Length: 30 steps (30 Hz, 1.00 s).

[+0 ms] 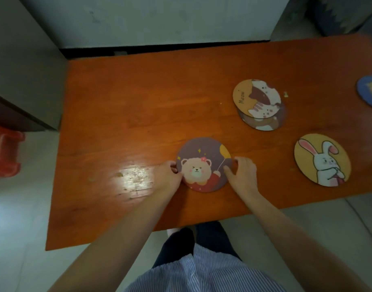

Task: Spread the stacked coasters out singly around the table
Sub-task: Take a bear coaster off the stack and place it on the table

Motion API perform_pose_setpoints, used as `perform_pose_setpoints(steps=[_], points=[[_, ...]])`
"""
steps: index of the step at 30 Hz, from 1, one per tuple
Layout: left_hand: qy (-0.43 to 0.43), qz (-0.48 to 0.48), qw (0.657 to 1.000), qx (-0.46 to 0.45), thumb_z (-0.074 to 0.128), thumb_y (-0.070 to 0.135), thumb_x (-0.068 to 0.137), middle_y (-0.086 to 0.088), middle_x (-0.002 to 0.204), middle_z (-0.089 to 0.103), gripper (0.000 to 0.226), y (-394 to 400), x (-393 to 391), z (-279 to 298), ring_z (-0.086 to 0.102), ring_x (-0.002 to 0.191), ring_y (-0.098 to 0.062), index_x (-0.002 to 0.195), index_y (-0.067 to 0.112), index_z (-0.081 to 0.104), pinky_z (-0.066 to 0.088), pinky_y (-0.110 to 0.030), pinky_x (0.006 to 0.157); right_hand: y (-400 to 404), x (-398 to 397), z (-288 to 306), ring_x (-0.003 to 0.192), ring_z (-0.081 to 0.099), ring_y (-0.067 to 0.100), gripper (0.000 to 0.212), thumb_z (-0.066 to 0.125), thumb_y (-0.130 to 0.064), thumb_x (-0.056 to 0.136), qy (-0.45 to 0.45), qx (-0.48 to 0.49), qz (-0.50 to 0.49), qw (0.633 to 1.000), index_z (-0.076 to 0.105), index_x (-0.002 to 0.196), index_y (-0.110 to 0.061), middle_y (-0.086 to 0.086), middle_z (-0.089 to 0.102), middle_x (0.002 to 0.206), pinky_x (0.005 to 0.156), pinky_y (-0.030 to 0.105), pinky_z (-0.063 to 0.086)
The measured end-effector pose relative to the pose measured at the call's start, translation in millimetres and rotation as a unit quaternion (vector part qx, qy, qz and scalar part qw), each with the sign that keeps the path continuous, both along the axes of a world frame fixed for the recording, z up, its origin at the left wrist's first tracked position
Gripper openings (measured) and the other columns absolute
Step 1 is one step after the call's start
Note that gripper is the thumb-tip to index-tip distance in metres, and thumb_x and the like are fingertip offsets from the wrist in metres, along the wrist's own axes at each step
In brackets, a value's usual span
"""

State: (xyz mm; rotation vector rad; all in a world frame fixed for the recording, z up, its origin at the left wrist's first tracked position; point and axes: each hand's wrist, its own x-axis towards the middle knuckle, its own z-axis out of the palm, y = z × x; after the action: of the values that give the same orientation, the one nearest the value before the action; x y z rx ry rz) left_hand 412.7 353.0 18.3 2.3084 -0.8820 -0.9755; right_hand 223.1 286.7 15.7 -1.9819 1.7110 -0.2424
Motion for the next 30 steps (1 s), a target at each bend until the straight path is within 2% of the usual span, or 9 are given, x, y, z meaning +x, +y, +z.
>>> perform_pose_setpoints(steps=[6, 13, 15, 17, 19, 21, 23, 26, 30], points=[[-0.004, -0.028, 0.999, 0.017, 0.068, 0.010, 0.077, -0.017, 0.099, 0.066, 0.026, 12, -2, 5, 0.056, 0.085, -0.025, 0.100, 0.001, 0.060, 0.036, -0.028, 0.067, -25, 20, 2, 0.097, 0.061, 0.029, 0.028, 0.064, -0.017, 0.086, -0.042, 0.146, -0.160, 0.975, 0.058, 0.111, -0.005, 0.016, 0.067, 0.110, 0.073, 0.034, 0.050], [-0.017, -0.039, 0.998, 0.038, 0.069, 0.011, 0.076, -0.014, 0.095, 0.066, 0.026, 29, -5, 4, 0.058, 0.087, -0.024, 0.098, 0.005, 0.058, 0.038, -0.026, 0.067, -14, 12, -5, 0.094, 0.063, 0.026, 0.021, 0.063, -0.016, 0.087, -0.008, 0.119, -0.098, 0.988, 0.062, 0.106, -0.006, 0.013, 0.068, 0.105, 0.065, 0.025, 0.042], [-0.031, -0.055, 0.997, 0.049, 0.068, 0.011, 0.077, -0.012, 0.086, 0.062, 0.015, 30, -6, 8, 0.059, 0.088, -0.027, 0.086, 0.011, 0.056, 0.038, -0.027, 0.066, -13, 11, -4, 0.091, 0.063, 0.026, 0.019, 0.062, -0.016, 0.087, 0.007, 0.112, -0.066, 0.992, 0.062, 0.104, -0.006, 0.014, 0.068, 0.102, 0.065, 0.027, 0.045], [-0.070, -0.094, 0.990, 0.079, 0.063, 0.012, 0.079, -0.006, 0.076, 0.053, 0.024, 28, -6, 14, 0.056, 0.082, -0.028, 0.067, 0.018, 0.044, 0.038, -0.030, 0.064, -18, 10, -2, 0.090, 0.063, 0.027, 0.016, 0.063, -0.017, 0.087, 0.043, 0.116, -0.016, 0.992, 0.062, 0.099, -0.007, 0.013, 0.068, 0.100, 0.068, 0.031, 0.050], [-0.123, -0.149, 0.971, 0.144, 0.057, 0.015, 0.083, -0.008, 0.075, 0.055, 0.024, 20, -3, 21, 0.055, 0.078, -0.029, 0.064, 0.015, 0.042, 0.042, -0.034, 0.063, -30, 9, 2, 0.093, 0.062, 0.026, 0.014, 0.064, -0.018, 0.085, 0.099, 0.124, 0.040, 0.987, 0.061, 0.097, -0.011, 0.009, 0.068, 0.100, 0.073, 0.035, 0.052], [-0.171, -0.185, 0.951, 0.182, 0.052, 0.023, 0.087, -0.014, 0.092, 0.062, 0.018, 6, 0, 25, 0.059, 0.087, -0.032, 0.076, 0.009, 0.053, 0.045, -0.037, 0.065, -51, 8, 8, 0.095, 0.061, 0.024, 0.017, 0.064, -0.018, 0.084, 0.113, 0.112, 0.069, 0.985, 0.061, 0.100, -0.013, 0.008, 0.066, 0.104, 0.076, 0.037, 0.053], [-0.211, -0.199, 0.944, 0.156, 0.048, 0.031, 0.090, -0.016, 0.112, 0.056, 0.029, -10, 0, 24, 0.054, 0.103, -0.033, 0.100, 0.004, 0.056, 0.048, -0.040, 0.076, -79, 8, 16, 0.098, 0.061, 0.026, 0.024, 0.065, -0.022, 0.085, 0.100, 0.060, 0.079, 0.990, 0.062, 0.104, -0.010, 0.010, 0.066, 0.107, 0.078, 0.037, 0.053], [-0.234, -0.206, 0.948, 0.073, 0.044, 0.036, 0.091, -0.017, 0.137, 0.040, 0.049, -27, 0, 9, 0.035, 0.128, -0.033, 0.127, 0.004, 0.040, 0.040, -0.042, 0.100, -126, 9, 25, 0.103, 0.060, 0.032, 0.032, 0.060, -0.025, 0.088, 0.109, -0.031, 0.093, 0.989, 0.061, 0.109, -0.002, 0.018, 0.065, 0.111, 0.084, 0.042, 0.053], [-0.243, -0.237, 0.932, 0.124, 0.029, 0.050, 0.091, -0.011, 0.157, 0.001, 0.072, -26, 2, -20, -0.002, 0.144, -0.028, 0.145, 0.009, 0.005, 0.010, -0.046, 0.117, -171, 5, 20, 0.116, 0.048, 0.038, 0.036, 0.055, -0.024, 0.091, 0.173, -0.057, 0.096, 0.979, 0.056, 0.115, 0.003, 0.024, 0.054, 0.122, 0.094, 0.048, 0.046]])
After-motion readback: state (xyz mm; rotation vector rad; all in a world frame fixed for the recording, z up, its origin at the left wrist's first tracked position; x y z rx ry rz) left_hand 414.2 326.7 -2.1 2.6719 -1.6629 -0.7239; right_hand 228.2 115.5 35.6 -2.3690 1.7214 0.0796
